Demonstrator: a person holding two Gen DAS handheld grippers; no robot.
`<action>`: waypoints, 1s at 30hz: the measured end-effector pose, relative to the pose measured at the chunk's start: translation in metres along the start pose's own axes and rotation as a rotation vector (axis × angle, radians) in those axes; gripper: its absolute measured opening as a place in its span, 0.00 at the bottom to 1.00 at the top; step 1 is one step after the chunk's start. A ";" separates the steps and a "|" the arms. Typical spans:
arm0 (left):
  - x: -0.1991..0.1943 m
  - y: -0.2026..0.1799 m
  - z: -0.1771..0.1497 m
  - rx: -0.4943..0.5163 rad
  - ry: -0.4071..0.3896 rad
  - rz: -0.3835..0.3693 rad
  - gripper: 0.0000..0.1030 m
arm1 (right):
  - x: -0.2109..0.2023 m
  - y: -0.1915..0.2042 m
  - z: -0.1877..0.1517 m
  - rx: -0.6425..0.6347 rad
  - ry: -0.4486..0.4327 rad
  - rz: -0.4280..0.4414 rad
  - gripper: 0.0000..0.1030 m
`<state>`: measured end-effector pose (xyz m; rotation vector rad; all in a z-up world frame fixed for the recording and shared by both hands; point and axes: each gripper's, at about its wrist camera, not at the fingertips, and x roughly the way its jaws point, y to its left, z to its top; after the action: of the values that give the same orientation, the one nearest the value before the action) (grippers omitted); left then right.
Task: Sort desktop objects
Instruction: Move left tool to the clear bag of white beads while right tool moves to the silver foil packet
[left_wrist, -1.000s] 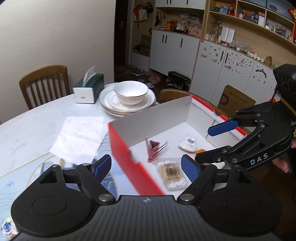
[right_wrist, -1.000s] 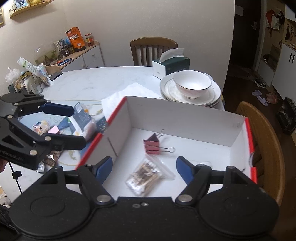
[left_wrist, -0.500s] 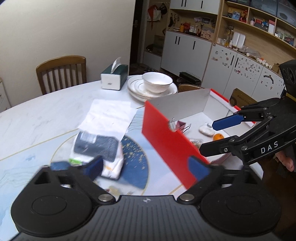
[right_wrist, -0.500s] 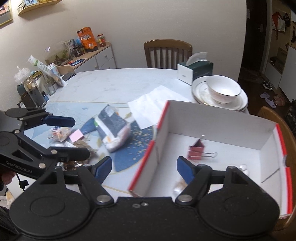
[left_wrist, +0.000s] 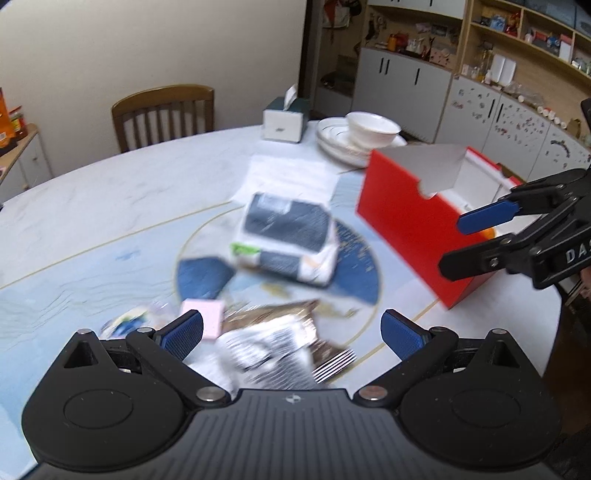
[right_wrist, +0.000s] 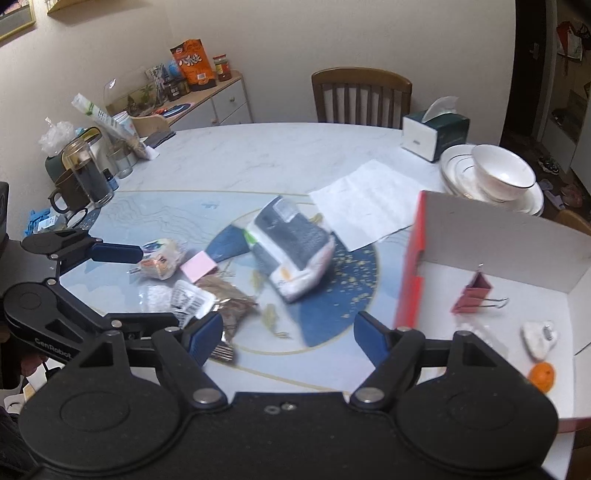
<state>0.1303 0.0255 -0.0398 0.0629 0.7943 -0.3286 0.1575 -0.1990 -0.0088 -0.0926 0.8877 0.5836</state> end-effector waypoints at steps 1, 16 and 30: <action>0.000 0.005 -0.003 -0.003 0.007 0.002 1.00 | 0.003 0.004 0.000 0.002 0.003 -0.001 0.76; 0.006 0.054 -0.042 0.041 0.058 0.018 1.00 | 0.044 0.063 -0.002 -0.003 0.059 0.020 0.76; 0.025 0.069 -0.059 0.150 0.071 0.002 1.00 | 0.077 0.102 -0.006 0.003 0.117 -0.006 0.76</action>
<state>0.1274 0.0945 -0.1036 0.2171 0.8385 -0.3853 0.1378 -0.0808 -0.0542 -0.1278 1.0014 0.5761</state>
